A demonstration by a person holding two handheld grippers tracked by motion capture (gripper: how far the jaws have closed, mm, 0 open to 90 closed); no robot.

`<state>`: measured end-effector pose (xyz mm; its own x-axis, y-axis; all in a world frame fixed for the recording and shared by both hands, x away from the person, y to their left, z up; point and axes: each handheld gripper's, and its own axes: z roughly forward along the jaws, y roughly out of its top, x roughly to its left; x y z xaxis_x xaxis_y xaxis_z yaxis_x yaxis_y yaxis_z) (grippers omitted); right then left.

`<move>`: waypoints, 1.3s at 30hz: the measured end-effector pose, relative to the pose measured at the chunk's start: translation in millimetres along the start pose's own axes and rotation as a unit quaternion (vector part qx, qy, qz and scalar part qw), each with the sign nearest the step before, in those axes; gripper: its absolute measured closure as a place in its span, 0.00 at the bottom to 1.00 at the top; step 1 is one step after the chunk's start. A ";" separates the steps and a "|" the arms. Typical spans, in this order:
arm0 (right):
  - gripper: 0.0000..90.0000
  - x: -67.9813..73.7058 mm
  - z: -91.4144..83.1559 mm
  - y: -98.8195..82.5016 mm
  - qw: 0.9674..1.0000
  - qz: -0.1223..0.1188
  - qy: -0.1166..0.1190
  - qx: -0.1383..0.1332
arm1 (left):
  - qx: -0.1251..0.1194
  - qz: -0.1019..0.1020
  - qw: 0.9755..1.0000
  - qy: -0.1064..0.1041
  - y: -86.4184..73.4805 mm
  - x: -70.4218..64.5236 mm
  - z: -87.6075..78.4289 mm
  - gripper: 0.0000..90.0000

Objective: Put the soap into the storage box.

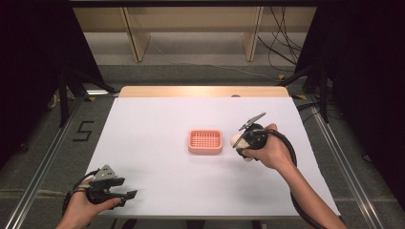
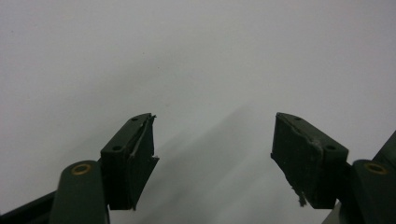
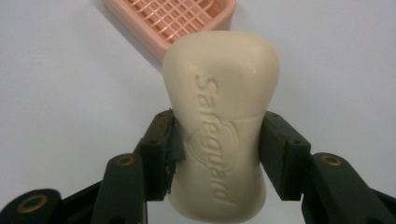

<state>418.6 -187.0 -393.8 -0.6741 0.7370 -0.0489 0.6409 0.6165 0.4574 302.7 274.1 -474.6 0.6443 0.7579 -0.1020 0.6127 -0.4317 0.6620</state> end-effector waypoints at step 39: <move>0.56 2.3 2.9 22.0 1.000 0.000 0.001 -0.018 | -0.001 -0.008 1.000 0.005 -1.2 0.6 -1.2 0.33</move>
<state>432.2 -171.0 -386.4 -0.6747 0.7366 -0.0478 0.6271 0.6062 0.4892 301.8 275.6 -474.5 0.6295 0.7697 -0.1063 0.6225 -0.4178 0.6617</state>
